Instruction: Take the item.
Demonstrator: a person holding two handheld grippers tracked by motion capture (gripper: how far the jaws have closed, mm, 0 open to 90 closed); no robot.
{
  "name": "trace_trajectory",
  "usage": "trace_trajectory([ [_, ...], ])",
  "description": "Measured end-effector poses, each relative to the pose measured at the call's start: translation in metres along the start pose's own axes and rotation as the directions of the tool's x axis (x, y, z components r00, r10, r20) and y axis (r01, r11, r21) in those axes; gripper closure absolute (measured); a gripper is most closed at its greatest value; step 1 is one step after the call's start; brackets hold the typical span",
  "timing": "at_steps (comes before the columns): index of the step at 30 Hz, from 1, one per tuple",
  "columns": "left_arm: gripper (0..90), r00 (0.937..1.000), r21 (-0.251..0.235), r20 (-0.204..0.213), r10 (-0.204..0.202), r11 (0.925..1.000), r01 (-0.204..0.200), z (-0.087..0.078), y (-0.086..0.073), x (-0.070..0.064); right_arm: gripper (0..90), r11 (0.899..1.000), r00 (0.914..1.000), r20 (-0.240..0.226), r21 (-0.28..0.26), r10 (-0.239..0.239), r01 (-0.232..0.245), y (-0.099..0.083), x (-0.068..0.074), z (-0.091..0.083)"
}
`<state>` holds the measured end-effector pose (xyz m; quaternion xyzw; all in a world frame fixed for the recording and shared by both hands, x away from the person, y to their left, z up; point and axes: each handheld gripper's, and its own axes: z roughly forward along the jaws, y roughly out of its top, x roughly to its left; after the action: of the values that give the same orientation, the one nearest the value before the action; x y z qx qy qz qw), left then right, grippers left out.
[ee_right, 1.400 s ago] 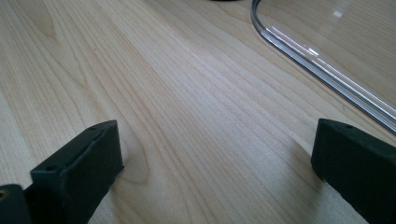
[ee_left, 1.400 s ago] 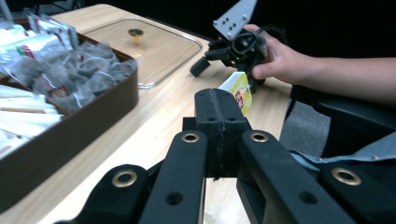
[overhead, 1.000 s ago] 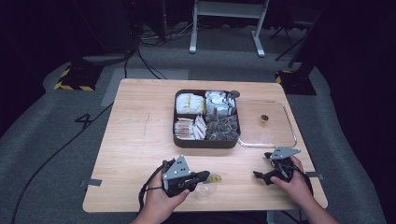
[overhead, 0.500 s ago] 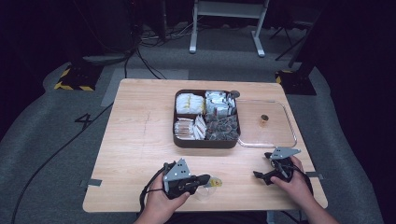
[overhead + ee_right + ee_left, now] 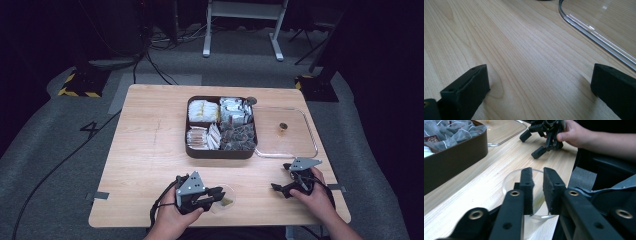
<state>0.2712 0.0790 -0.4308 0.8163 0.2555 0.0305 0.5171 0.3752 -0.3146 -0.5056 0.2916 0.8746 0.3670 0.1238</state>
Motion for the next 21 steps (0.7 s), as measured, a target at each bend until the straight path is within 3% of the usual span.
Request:
trace_trajectory([
  [4,66.7,0.9999,-0.010,-0.011,0.002,1.0000,-0.002,-0.003,0.001,0.001,1.9,1.000,1.0000,0.000,0.000,0.000,0.000,0.000,0.000,0.000],
  [12,50.1,0.9950,-0.034,-0.100,0.008,0.9993,-0.012,-0.019,0.010,0.013,1.9,1.000,1.0000,0.000,0.000,0.001,-0.001,0.000,0.000,0.000],
  [19,43.0,0.9822,0.000,-0.186,-0.024,0.9997,0.025,-0.039,0.013,0.025,1.9,1.000,1.0000,0.000,0.000,0.000,0.000,0.000,0.000,0.000],
  [20,43.0,0.9736,0.011,-0.226,-0.029,0.9994,0.033,-0.046,0.012,0.030,1.9,1.000,1.0000,-0.002,-0.001,-0.001,0.001,0.000,0.000,0.000],
  [21,42.5,0.9693,0.015,-0.244,-0.033,0.9992,0.038,-0.049,0.011,0.032,1.9,1.000,1.0000,-0.002,-0.001,-0.001,0.001,0.000,0.000,0.000],
])
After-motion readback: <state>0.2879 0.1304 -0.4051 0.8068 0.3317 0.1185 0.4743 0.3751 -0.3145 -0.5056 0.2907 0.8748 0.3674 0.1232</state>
